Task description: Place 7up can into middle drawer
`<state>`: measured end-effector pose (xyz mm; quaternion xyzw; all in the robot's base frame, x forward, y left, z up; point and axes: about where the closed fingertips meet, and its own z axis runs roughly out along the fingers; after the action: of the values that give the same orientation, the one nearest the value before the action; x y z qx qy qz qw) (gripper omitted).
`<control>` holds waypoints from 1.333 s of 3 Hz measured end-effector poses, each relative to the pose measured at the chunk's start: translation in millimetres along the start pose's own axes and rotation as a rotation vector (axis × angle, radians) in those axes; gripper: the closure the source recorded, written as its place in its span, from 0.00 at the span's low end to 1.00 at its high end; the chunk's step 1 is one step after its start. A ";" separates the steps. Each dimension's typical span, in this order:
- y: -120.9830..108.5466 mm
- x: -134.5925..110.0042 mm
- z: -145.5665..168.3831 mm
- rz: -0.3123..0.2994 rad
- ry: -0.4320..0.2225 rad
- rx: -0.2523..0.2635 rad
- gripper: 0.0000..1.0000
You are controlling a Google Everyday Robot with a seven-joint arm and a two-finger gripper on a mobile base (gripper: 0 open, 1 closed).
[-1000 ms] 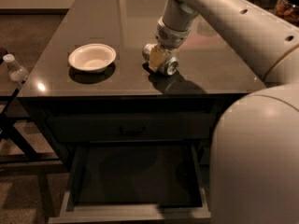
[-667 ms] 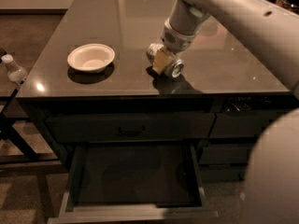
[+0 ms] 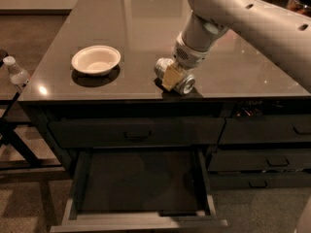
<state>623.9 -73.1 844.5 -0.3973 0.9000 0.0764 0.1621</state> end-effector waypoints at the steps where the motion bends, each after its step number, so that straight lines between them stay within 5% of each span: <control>1: 12.6 9.5 -10.3 0.001 0.009 -0.015 1.00; 3: 75.8 78.3 -22.1 0.085 0.056 -0.097 1.00; 4: 75.8 78.3 -22.1 0.085 0.056 -0.097 1.00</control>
Offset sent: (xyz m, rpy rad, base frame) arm -0.1178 -0.0149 0.0051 0.0281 0.1302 -0.0678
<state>513.2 -82.0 838.3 -0.3679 0.9155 0.1156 0.1142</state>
